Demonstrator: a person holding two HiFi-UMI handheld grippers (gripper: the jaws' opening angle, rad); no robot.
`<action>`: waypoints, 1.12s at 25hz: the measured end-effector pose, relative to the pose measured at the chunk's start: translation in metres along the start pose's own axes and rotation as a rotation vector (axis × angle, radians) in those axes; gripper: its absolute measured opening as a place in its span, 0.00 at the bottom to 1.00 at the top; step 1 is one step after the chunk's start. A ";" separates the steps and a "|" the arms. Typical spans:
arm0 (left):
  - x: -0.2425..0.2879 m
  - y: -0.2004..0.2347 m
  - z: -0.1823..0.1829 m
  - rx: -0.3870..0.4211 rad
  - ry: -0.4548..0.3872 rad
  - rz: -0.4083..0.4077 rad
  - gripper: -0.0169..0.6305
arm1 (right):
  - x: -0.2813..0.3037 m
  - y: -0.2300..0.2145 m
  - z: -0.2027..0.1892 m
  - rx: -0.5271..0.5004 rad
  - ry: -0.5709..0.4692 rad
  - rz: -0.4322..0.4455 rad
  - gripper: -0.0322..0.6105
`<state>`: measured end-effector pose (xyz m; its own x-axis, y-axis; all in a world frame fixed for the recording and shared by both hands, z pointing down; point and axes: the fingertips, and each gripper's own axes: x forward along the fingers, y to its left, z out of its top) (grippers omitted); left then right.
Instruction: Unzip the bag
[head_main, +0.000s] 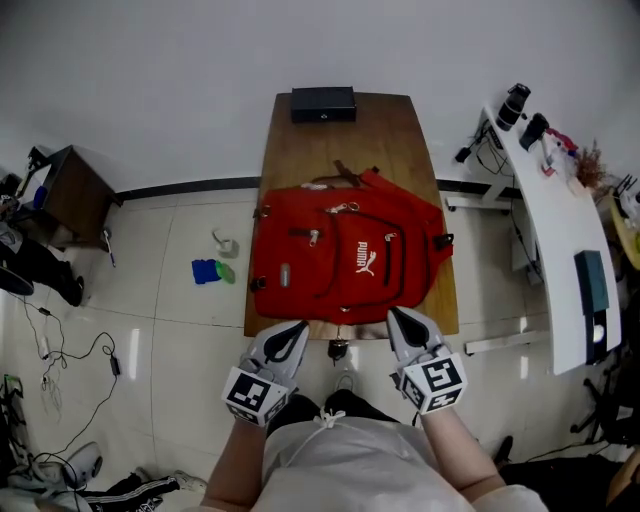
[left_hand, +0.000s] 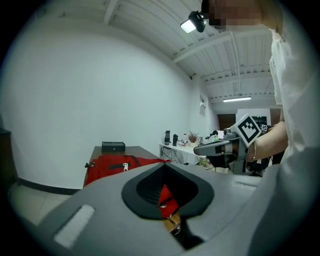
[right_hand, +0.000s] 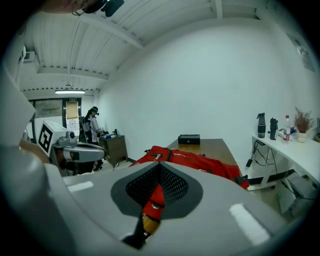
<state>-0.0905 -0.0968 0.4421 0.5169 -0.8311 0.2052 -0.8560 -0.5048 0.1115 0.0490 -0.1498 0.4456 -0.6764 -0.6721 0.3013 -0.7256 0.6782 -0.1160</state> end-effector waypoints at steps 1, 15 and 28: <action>0.005 0.002 -0.004 -0.009 0.011 0.001 0.04 | 0.003 -0.002 0.000 0.009 -0.002 0.011 0.06; 0.041 0.023 -0.063 -0.016 0.167 -0.139 0.04 | 0.052 0.032 -0.088 0.098 0.238 0.038 0.06; 0.076 0.022 -0.131 -0.011 0.324 -0.294 0.04 | 0.089 0.063 -0.197 0.186 0.508 0.071 0.21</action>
<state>-0.0717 -0.1409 0.5875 0.7098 -0.5353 0.4578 -0.6740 -0.7051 0.2205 -0.0320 -0.1082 0.6515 -0.6118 -0.3675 0.7004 -0.7219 0.6213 -0.3046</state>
